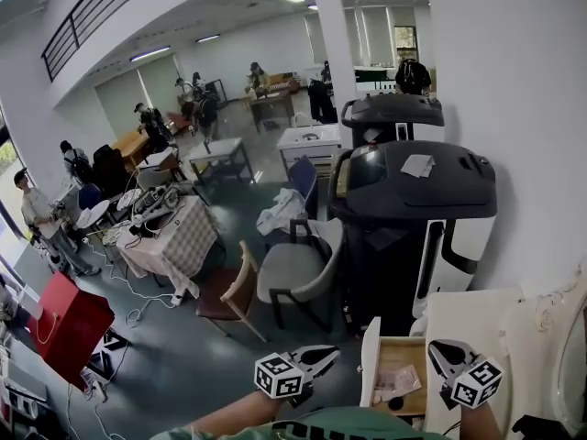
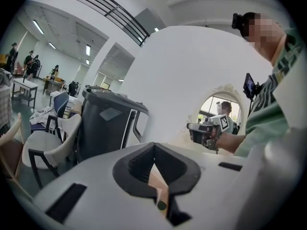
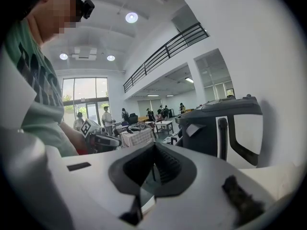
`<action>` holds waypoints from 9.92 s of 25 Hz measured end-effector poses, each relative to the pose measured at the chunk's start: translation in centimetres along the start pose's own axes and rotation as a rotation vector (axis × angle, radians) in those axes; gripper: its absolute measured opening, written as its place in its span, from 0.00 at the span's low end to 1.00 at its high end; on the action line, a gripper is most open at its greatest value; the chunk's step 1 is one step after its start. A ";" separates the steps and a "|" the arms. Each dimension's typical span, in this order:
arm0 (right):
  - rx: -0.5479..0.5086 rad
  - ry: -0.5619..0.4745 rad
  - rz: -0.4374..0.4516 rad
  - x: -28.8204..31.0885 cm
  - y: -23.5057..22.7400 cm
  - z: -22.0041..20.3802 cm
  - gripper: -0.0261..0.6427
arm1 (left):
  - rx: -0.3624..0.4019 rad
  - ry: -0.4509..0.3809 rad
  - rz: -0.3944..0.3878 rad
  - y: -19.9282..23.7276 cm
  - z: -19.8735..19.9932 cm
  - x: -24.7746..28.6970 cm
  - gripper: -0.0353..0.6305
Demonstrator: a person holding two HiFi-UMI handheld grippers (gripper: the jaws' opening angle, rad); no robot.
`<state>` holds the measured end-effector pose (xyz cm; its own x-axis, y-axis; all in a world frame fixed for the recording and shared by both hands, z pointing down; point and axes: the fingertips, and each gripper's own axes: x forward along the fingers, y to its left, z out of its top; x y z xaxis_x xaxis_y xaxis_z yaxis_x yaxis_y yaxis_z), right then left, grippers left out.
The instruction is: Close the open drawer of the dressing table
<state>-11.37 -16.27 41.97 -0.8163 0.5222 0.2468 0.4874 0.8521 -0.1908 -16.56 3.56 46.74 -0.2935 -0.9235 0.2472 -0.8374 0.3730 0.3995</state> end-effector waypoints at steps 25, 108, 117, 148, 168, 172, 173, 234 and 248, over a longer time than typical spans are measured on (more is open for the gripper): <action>0.008 0.077 -0.067 3.8 -1.8 -6.8 0.06 | 0.137 0.323 -0.018 9.7 -16.1 9.7 0.08; 0.238 0.120 -0.137 1.3 -4.9 -20.4 0.06 | 0.719 0.635 -0.290 9.1 -31.0 18.6 0.25; 0.250 0.107 -0.163 0.0 -5.4 -20.7 0.06 | 0.728 0.631 -0.309 8.2 -31.1 19.8 0.25; 0.274 0.078 -0.215 -3.3 -6.8 -21.8 0.06 | 0.761 0.640 -0.350 6.0 -31.6 22.8 0.25; 0.298 0.056 -0.254 -5.6 -8.1 -22.7 0.06 | 0.780 0.636 -0.387 3.8 -31.8 25.6 0.25; 0.305 0.051 -0.256 -5.7 -8.1 -22.7 0.06 | 0.783 0.636 -0.395 3.6 -31.7 25.9 0.25; 0.305 0.050 -0.257 -5.7 -8.2 -22.7 0.06 | 0.784 0.636 -0.397 3.5 -31.8 26.0 0.25; 0.350 0.017 -0.328 -10.4 -10.9 -24.4 0.06 | 0.795 0.606 -0.472 -1.7 -32.3 32.2 0.24; 0.366 0.009 -0.348 -11.3 -12.2 -24.7 0.06 | 0.794 0.618 -0.505 -2.7 -32.4 34.1 0.24</action>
<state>-0.46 -31.71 65.03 -0.9078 0.2108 0.3627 0.0447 0.9082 -0.4161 -9.38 -26.08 82.68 0.2561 -0.6674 0.6992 -0.9166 -0.3973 -0.0435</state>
